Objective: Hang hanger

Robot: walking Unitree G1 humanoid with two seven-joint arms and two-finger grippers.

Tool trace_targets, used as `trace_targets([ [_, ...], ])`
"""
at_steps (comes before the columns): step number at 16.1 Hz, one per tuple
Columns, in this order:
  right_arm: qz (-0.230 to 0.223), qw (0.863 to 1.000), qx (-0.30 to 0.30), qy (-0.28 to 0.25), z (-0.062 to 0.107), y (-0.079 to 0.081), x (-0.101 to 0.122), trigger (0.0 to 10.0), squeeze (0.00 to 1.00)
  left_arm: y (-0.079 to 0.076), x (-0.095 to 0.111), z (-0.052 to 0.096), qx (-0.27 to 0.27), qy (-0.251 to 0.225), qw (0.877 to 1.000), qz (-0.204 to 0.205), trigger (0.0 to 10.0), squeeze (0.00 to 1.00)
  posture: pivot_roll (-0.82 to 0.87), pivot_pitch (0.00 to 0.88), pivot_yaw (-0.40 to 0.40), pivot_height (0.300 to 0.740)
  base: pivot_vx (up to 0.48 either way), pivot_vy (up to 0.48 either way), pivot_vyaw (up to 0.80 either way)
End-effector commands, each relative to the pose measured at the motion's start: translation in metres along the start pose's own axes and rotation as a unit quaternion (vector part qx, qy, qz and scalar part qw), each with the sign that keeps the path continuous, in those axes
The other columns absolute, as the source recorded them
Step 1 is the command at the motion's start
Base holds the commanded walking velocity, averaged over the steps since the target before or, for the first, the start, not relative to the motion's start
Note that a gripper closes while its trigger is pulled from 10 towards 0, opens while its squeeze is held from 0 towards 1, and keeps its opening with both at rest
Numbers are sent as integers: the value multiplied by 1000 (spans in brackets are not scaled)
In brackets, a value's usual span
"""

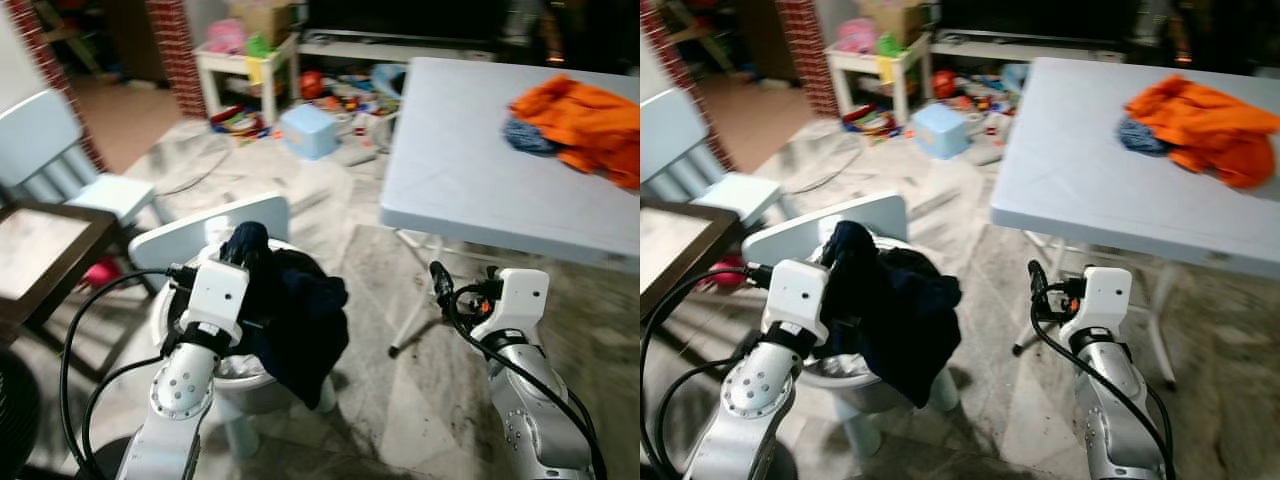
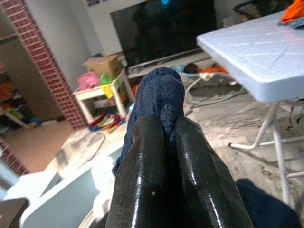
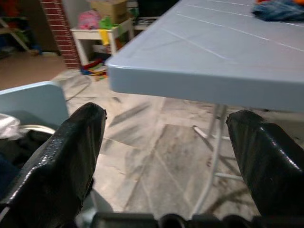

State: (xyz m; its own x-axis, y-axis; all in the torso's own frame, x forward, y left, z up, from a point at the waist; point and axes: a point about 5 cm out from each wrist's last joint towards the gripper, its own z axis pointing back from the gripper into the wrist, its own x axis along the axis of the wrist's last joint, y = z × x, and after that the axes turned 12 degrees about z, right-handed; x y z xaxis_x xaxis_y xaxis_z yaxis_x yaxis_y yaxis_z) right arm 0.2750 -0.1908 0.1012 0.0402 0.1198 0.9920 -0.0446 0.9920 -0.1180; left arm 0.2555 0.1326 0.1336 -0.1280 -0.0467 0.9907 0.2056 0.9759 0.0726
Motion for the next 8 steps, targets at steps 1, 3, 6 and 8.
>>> trace_targets([
  [1,1,1000,-2,-6,-3,1,3,10000,0,0,-2,-1,-1,2,1000,-2,10000,0,47,11,5,740,0,0,-800],
  [3,0,1000,-3,-10,-4,0,4,10000,0,-5,0,-3,-12,-1,1000,12,10000,0,47,1,-2,740,0,0,-800],
  [6,7,1000,-4,-14,-8,-2,6,10000,0,-7,1,-6,-17,-4,1000,22,10000,0,49,0,-9,740,0,0,0],
  [8,10,1000,-5,-17,-11,-2,7,10000,0,-8,3,-9,-21,-9,999,24,10000,0,48,0,-9,740,0,-272,0],
])
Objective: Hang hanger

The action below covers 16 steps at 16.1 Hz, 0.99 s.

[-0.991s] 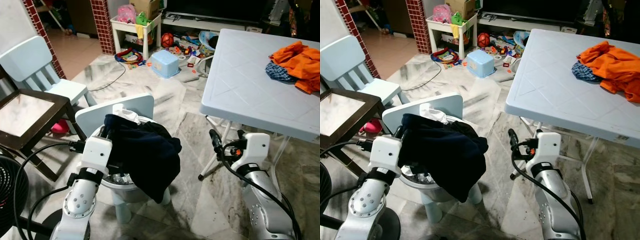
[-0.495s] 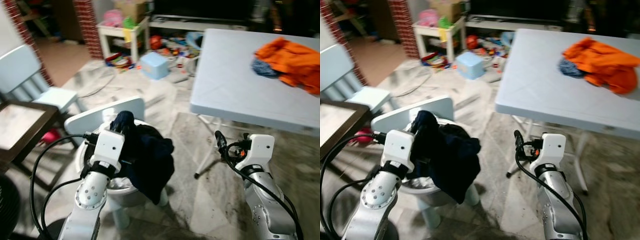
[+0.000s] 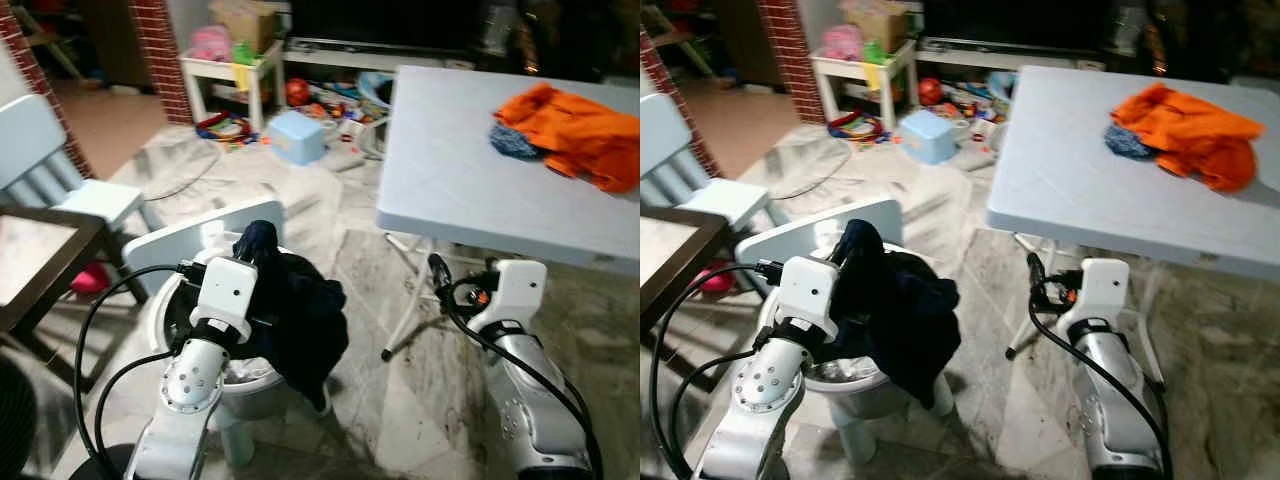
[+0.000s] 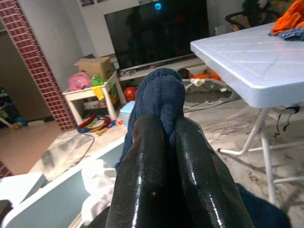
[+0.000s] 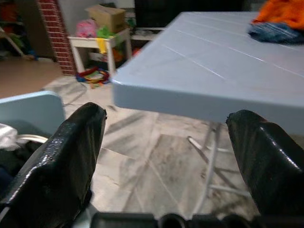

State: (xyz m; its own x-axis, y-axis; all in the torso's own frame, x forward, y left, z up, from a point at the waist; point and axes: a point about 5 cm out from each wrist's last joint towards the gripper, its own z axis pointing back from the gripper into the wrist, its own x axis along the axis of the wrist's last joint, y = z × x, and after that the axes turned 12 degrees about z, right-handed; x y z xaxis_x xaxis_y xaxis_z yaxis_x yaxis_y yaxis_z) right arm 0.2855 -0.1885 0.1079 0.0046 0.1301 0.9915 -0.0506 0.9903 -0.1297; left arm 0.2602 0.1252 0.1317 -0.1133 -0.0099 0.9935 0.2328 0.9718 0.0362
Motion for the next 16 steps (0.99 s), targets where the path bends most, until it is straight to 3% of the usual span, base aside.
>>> trace_targets([
  [1,6,1000,-8,-1,-1,-4,0,10000,0,-3,6,-5,-11,-14,1000,5,10000,0,45,0,-8,740,0,-285,0],
  [16,21,1000,-17,-16,-12,-15,10,10000,0,-12,10,-13,-23,-22,999,20,10000,0,29,21,-14,740,0,-318,0],
])
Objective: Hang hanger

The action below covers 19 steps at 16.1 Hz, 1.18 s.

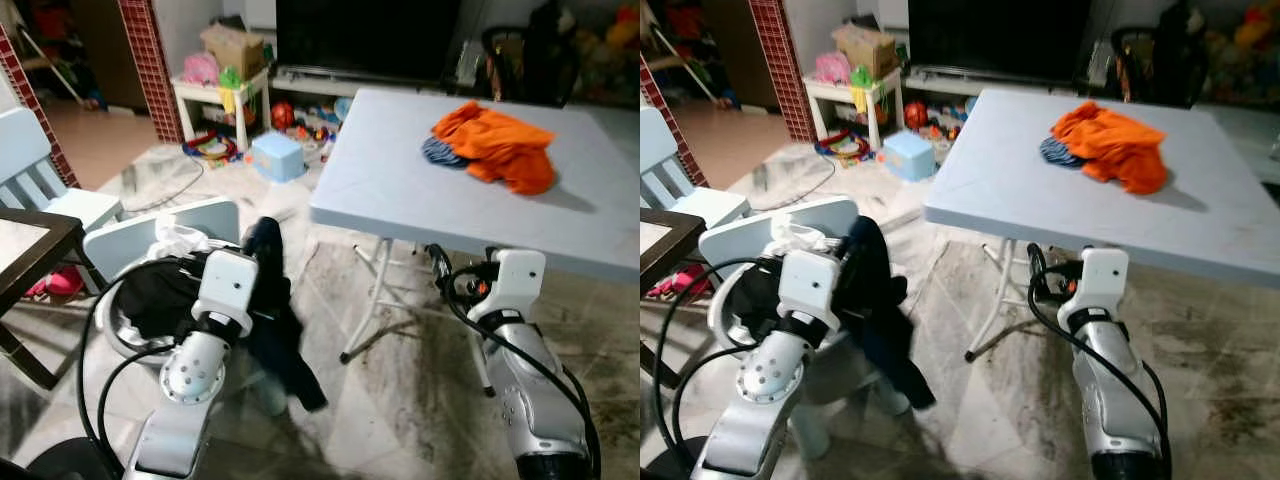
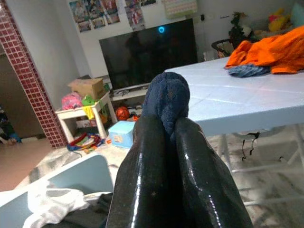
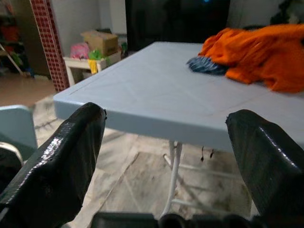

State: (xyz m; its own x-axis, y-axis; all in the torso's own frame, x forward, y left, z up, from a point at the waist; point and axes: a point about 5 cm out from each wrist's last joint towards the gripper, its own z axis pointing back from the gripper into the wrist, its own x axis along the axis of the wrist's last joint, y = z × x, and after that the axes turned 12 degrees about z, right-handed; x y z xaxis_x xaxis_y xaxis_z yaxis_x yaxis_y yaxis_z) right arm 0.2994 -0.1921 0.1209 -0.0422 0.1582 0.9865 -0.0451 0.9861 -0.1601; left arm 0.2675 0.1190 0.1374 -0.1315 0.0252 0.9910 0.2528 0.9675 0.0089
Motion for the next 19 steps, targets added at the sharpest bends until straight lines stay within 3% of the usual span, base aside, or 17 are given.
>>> trace_targets([
  [1,7,1000,-14,5,1,-10,-2,10000,0,-9,5,-5,-16,-10,1000,6,10000,0,28,26,-13,740,0,-322,0],
  [9,13,1000,-17,3,-2,-12,0,10000,0,-12,8,-9,-13,-16,1000,12,10000,0,20,57,-27,740,0,-321,0],
  [15,15,1000,-19,6,0,-14,0,10000,0,-11,5,-13,22,-5,997,68,10000,0,8,64,-33,740,0,0,0],
  [19,14,1000,-18,7,-1,-13,0,10000,0,-9,5,-16,27,-2,997,75,10000,0,7,62,-35,740,0,0,0],
])
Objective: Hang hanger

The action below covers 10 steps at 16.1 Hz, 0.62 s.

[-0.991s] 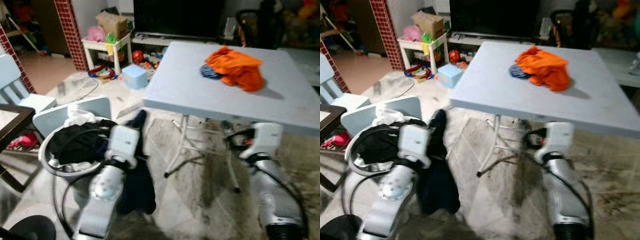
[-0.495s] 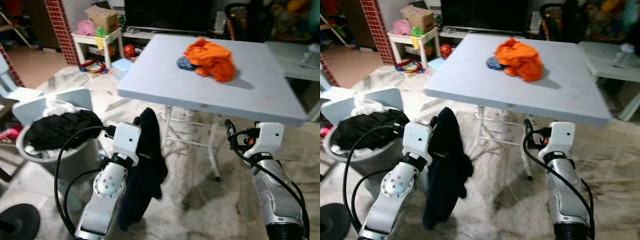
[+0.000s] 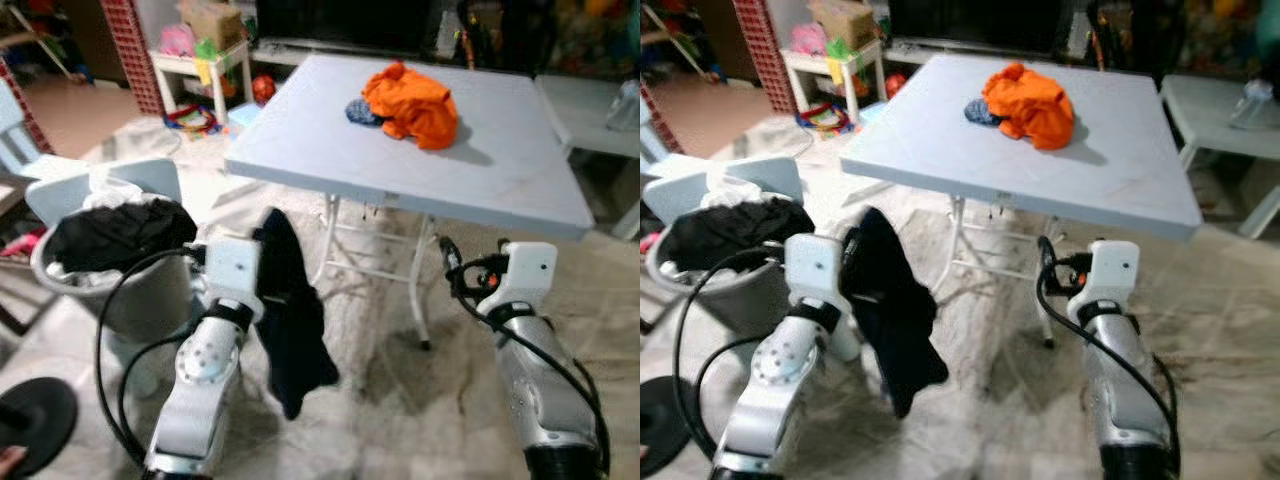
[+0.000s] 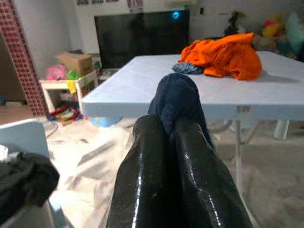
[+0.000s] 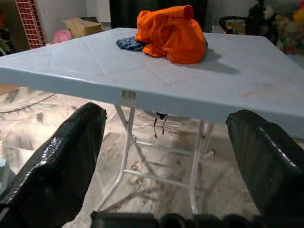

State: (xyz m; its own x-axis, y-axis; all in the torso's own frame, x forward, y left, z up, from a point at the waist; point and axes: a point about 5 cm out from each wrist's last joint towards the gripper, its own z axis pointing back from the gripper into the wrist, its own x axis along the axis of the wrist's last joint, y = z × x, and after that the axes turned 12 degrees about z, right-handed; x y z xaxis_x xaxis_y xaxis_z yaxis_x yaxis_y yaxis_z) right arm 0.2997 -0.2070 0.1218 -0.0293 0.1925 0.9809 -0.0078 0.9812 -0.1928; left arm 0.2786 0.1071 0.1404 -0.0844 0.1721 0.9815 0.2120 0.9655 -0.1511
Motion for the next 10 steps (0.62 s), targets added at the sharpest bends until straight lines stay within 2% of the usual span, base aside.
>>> trace_targets([
  [1,-3,1000,0,-1,-2,2,2,10000,0,0,4,-3,-1,-7,1000,5,10000,0,6,62,-36,740,0,0,0],
  [8,-1,1000,2,-1,-3,1,3,10000,0,4,2,-5,1,5,999,45,10000,0,4,58,-37,740,0,0,0],
  [10,0,1000,2,-1,-3,1,3,10000,0,6,1,-4,2,9,998,54,10000,0,4,58,-37,740,133,272,0],
])
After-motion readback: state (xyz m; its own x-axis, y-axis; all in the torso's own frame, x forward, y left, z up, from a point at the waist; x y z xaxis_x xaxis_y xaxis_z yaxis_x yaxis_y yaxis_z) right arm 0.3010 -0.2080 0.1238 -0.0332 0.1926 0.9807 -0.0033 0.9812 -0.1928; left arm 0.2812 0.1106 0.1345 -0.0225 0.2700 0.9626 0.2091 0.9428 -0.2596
